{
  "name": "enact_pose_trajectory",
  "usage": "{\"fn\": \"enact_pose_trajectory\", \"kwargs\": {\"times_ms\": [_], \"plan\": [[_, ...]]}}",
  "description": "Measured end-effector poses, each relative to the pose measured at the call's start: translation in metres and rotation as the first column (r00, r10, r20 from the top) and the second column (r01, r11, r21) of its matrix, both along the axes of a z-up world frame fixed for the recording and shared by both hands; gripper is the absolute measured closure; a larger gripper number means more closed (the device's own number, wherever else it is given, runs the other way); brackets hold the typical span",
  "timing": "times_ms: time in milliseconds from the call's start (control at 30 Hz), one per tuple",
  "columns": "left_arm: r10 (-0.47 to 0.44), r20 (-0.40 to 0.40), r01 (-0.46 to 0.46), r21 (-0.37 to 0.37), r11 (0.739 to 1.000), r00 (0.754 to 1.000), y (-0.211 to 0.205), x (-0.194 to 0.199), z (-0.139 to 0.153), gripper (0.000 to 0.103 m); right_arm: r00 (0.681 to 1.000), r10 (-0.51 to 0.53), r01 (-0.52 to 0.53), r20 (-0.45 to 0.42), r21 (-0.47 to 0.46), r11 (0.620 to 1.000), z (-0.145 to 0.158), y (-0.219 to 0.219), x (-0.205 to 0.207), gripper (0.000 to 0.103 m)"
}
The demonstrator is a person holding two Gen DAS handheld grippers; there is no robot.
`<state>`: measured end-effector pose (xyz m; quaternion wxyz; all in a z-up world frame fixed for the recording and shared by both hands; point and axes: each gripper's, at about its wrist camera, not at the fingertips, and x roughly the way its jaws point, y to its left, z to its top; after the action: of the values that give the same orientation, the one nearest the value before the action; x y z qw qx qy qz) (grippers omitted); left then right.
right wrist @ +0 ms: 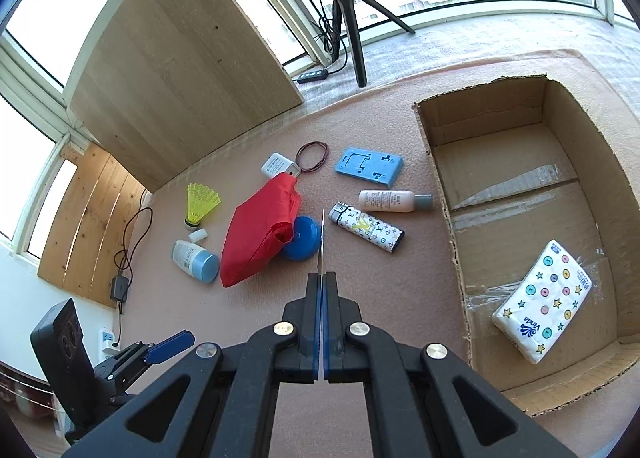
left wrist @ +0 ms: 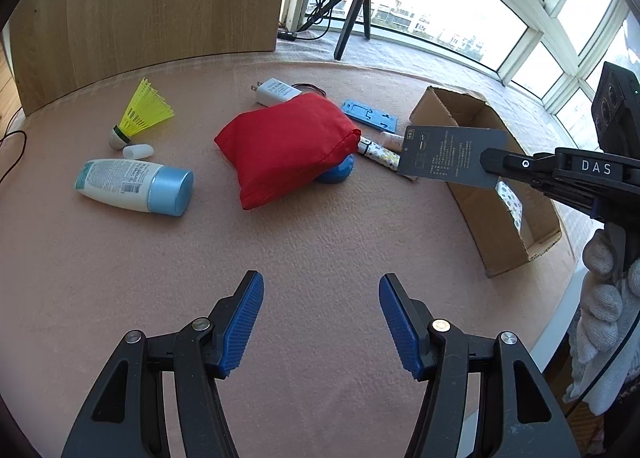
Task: Organize objects
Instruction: 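Lift the black card and carry it over the cardboard box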
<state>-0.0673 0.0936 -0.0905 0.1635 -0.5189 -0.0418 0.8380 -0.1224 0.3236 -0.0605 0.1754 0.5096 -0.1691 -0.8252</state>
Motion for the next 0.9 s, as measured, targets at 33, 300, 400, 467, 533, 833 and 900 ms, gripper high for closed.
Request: {"fn": "enact_pose_trajectory", "kwargs": {"times_ms": [33,300,400,467,533,833,900], "plan": [[-0.003,0.000,0.003,0.002,1.000,1.000,0.002,0.000,0.001,0.039,1.000,-0.013,0.013,-0.009,0.004,1.000,0.003,0.006,-0.001,0.102],[-0.020,0.008,0.020,0.005,1.000,1.000,0.014,-0.002,-0.002,0.039,0.990,-0.135,0.134,-0.036,-0.013,0.991,0.016,0.060,-0.009,0.102],[-0.025,0.011,0.025,0.007,1.000,1.000,0.018,-0.002,-0.003,0.039,0.984,-0.177,0.177,-0.035,-0.015,0.984,0.016,0.078,-0.011,0.102],[-0.029,0.014,0.029,0.008,1.000,0.999,0.020,-0.003,-0.005,0.039,0.979,-0.200,0.199,-0.033,-0.011,0.980,0.014,0.088,-0.012,0.102],[-0.032,0.014,0.032,0.011,0.999,0.999,0.022,-0.003,-0.005,0.039,0.976,-0.217,0.217,-0.031,-0.006,0.976,0.012,0.096,-0.014,0.102],[-0.045,0.017,0.045,0.011,0.999,0.999,0.029,-0.005,-0.006,0.039,0.962,-0.272,0.272,-0.014,-0.015,0.962,0.004,0.118,-0.014,0.102],[-0.046,0.018,0.046,0.010,0.999,0.999,0.029,-0.005,-0.006,0.039,0.959,-0.281,0.281,-0.013,-0.010,0.960,0.003,0.121,-0.014,0.102]]}}
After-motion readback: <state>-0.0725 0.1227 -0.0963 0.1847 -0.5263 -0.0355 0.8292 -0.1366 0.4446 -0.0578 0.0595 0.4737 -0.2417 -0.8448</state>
